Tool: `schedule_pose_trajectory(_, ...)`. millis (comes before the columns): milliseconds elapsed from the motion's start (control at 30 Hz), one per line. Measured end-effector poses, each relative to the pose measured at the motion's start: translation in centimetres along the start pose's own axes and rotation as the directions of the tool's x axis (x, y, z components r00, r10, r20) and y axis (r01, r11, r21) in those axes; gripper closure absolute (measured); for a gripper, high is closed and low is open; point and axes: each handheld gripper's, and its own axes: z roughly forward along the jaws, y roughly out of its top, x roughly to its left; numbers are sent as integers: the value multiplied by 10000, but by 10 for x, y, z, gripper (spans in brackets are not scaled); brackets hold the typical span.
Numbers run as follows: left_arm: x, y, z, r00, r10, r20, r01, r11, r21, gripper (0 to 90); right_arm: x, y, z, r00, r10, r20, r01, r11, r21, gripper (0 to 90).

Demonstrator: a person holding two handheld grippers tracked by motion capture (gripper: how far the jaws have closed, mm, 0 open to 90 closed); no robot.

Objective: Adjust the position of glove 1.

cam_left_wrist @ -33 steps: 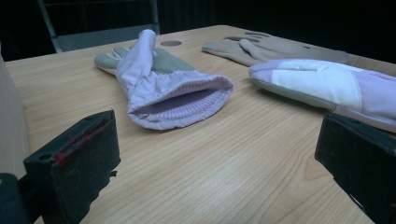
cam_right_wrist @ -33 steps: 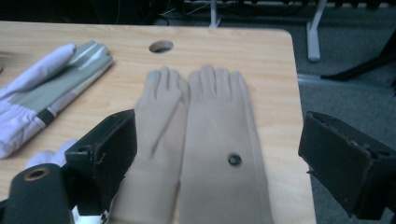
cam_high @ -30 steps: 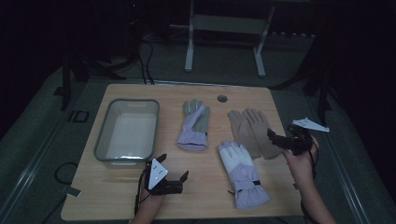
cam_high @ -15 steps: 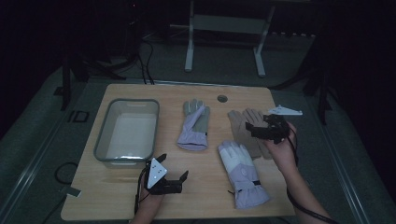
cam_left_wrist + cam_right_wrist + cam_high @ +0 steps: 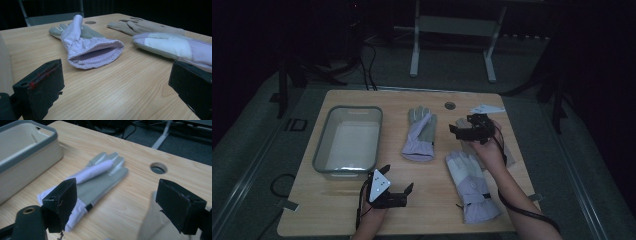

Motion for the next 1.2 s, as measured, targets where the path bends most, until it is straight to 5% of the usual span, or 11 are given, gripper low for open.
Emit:
schedule_pose_trajectory(233,0,0,0,10000,-24,16,24,10000,1,1,21,6,30,9979,-36,-650,55,9996,295,196)
schedule_pose_trajectory(633,0,0,0,10000,23,-9,-23,10000,-27,1,48,11,85,9956,0,-936,91,9952,975,197)
schedule_pose_trajectory(1200,0,0,-1,10000,10,13,-10,10000,-56,1,53,-1,150,9999,160,-44,-144,9694,2450,234)
